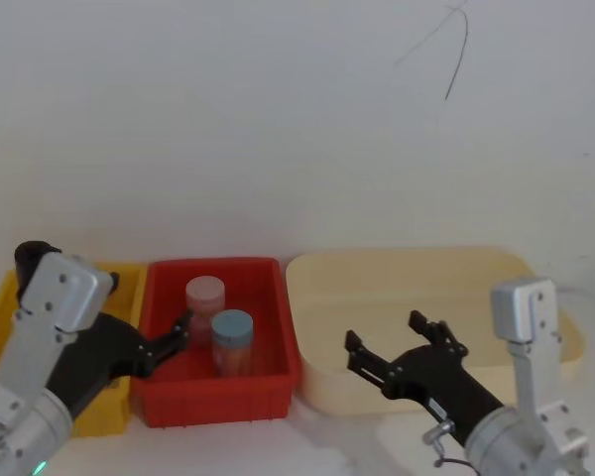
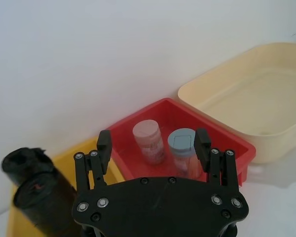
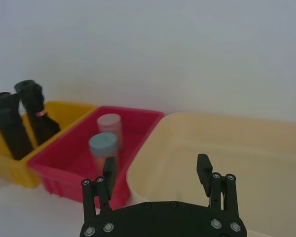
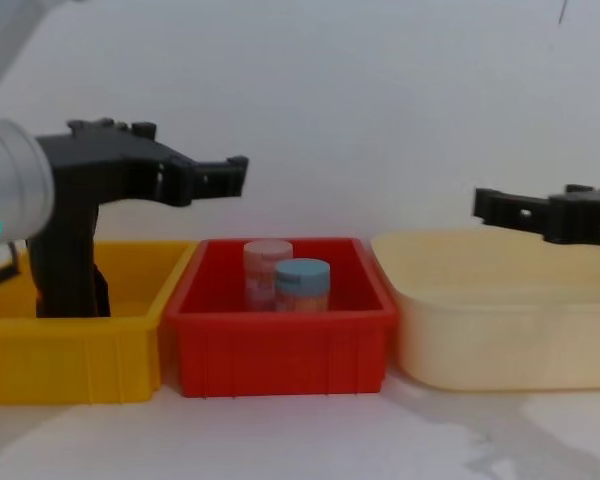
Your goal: Pick up the garbage bag with the one hand and transfer it to the other hand.
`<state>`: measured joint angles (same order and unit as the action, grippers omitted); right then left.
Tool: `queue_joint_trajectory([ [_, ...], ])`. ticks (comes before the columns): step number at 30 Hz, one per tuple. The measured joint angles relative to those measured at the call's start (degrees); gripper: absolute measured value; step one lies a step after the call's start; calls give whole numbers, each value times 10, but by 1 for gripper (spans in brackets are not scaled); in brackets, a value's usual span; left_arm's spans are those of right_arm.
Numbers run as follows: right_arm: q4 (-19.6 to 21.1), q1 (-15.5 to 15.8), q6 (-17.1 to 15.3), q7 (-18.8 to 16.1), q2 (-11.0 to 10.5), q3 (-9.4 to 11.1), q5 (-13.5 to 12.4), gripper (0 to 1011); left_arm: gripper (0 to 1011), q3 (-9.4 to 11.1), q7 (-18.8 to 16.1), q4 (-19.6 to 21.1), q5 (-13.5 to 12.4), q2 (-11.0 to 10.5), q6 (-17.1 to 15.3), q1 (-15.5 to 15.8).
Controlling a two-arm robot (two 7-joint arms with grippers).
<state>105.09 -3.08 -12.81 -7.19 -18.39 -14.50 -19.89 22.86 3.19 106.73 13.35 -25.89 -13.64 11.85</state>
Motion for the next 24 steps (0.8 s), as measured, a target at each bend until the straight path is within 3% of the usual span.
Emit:
queue_joint_trajectory([
  [4,7,-13,-34,0,9,-11,-4,1000,1001,-15,-1,22,9,-7,-15,-15],
  [11,11,-40,-80,1,30,-35,-4,1000,1001,-64,-8,65,34,-22,-39,-64],
  [19,0,-68,-102,2,50,-53,1,1000,1001,-116,-12,85,59,-32,-53,-110],
  [24,-10,-85,-113,2,61,-61,4,1000,1001,-137,-12,87,68,-37,-61,-124],
])
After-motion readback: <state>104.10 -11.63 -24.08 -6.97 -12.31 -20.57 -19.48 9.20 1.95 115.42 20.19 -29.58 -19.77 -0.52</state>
